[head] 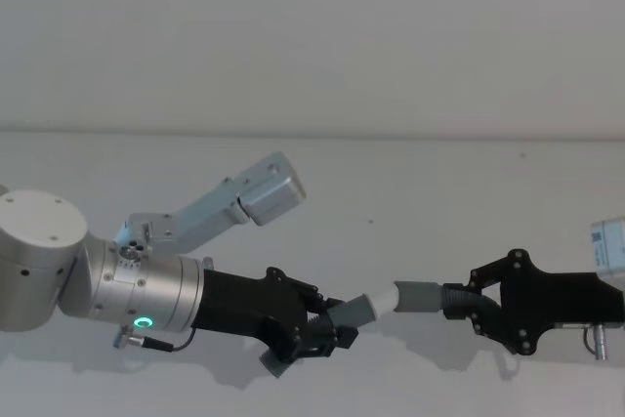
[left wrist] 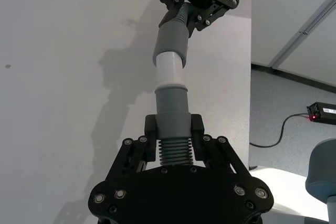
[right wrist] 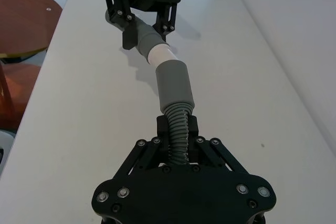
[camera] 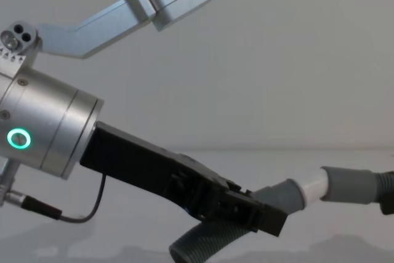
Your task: Use both hands to pick up one end of the pipe from the table, align the ends, and insert them.
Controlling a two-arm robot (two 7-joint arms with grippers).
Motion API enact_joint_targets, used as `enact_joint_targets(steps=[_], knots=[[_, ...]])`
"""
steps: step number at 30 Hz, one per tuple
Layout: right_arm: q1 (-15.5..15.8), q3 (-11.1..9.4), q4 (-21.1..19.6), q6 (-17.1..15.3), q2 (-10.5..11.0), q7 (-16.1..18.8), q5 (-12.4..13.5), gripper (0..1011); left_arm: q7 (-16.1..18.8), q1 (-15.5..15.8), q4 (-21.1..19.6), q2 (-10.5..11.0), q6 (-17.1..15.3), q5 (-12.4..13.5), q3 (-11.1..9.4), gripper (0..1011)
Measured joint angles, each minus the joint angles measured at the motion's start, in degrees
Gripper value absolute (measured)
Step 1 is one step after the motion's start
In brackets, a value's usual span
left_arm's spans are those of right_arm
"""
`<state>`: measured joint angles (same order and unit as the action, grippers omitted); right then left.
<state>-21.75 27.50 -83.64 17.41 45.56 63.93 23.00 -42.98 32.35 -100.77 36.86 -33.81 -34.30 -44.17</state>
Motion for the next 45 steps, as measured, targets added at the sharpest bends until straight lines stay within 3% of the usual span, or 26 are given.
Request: enact_joint_targets(steps=[45], knots=[[-1.0, 1.3, 0.2, 0.4, 0.3, -0.1, 0.4, 164, 2.1, 0.3, -0.4, 0.6, -1.0, -1.4, -0.6, 368]])
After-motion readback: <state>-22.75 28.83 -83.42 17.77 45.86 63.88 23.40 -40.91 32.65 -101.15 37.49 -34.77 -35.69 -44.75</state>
